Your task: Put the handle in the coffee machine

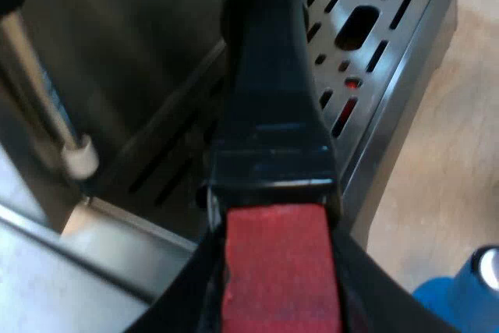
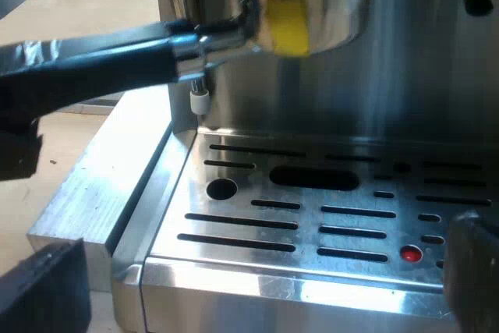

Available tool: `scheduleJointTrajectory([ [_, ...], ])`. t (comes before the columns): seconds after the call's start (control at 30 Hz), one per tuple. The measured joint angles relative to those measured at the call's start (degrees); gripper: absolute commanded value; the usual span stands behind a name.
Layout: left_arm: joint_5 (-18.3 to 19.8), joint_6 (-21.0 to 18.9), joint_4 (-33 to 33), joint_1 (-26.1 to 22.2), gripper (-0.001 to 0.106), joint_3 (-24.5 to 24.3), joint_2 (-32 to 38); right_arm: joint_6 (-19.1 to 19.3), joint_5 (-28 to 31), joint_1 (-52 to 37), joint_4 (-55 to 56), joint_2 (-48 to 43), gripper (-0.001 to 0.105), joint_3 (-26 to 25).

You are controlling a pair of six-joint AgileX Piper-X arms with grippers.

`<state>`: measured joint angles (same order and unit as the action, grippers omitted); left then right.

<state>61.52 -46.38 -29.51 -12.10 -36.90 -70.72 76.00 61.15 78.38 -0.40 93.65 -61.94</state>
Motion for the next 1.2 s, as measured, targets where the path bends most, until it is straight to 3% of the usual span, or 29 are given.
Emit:
scheduleJointTrajectory([
  [0.23,-0.23,-1.28,0.00,2.17,0.000,-0.25,0.00,1.79,1.24,0.00,-2.67,0.00,0.093,0.00],
  [0.43,-2.70,-1.25,0.00,2.17,0.000,-0.25,0.00,4.21,1.29,-0.03,-6.30,0.15,0.093,0.00],
  [0.6,-3.06,-1.37,0.00,2.17,0.000,-0.25,0.00,8.89,1.46,-0.68,-12.03,2.35,0.093,0.00],
  [0.83,-3.88,-1.37,0.00,2.17,0.000,-0.25,0.00,9.28,1.46,-0.66,-14.07,2.91,0.093,0.00],
  [1.07,-4.05,-7.07,5.15,2.17,0.000,-0.36,0.00,9.51,1.46,-0.66,-14.38,2.91,0.093,0.00],
  [1.2,-4.19,-7.17,5.27,2.17,0.000,-0.53,0.00,9.65,1.46,-0.66,-14.38,2.91,0.093,0.00],
])
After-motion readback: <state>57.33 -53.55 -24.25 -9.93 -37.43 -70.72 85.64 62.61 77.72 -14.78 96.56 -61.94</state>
